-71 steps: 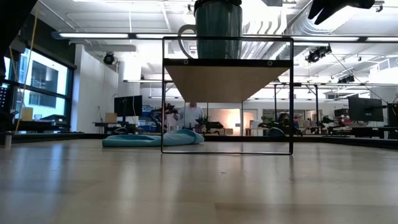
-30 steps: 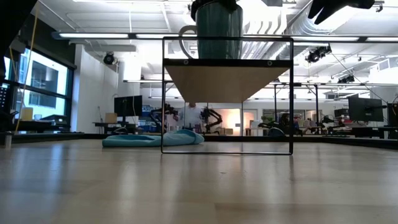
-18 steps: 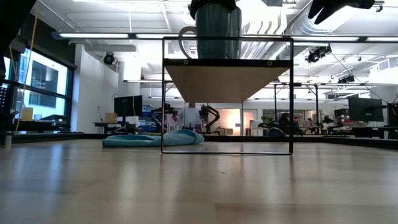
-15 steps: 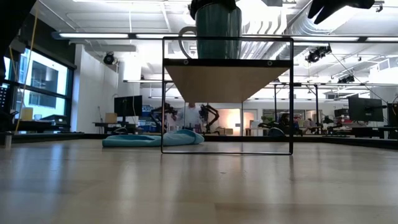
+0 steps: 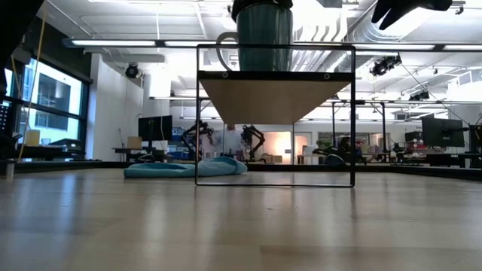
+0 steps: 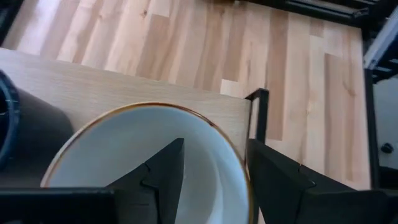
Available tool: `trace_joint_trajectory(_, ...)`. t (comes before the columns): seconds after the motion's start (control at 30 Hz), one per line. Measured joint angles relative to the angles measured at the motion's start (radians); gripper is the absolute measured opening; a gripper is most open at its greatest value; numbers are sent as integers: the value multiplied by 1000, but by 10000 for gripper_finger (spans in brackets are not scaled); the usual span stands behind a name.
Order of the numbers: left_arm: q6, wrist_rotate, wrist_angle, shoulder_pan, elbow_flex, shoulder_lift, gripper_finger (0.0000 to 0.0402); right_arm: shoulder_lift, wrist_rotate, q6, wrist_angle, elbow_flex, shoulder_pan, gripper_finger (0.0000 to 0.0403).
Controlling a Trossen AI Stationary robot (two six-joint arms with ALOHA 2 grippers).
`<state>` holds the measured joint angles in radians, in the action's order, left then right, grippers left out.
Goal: Stack small to large cups/mugs on shelf
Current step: Put the light blue mug on the shelf
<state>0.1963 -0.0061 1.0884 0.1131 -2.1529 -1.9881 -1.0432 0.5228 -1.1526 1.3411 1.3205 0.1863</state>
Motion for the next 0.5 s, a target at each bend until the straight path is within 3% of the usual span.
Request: trace_joint_trajectory(0.5,47,-46,-37,0,0,-9,161,-9,-26,0,-15,0,0,101)
